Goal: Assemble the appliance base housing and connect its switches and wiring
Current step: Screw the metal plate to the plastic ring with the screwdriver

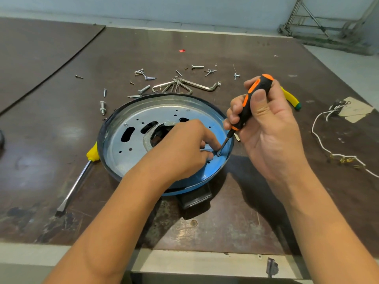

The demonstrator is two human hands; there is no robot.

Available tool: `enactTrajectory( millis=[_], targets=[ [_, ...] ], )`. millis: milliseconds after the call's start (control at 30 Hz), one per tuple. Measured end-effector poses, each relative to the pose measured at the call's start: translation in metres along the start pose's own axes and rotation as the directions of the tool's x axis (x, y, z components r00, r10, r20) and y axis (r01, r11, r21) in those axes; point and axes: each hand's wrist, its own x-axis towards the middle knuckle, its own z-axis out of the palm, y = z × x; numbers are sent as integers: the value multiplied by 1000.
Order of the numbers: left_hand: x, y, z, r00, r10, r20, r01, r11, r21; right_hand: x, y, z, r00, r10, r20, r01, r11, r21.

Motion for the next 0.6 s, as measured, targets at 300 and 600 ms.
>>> enactTrajectory(
  millis=[300,600],
  targets=[
    [-1,0,-2,999,48,24,-49,998,29,2,-3,-10,996,8,91,-2,998,-69],
    [0,2,2,997,75,28,-77,994,80,3,-4,-6,993,8,116,4,995,-103]
  ],
)
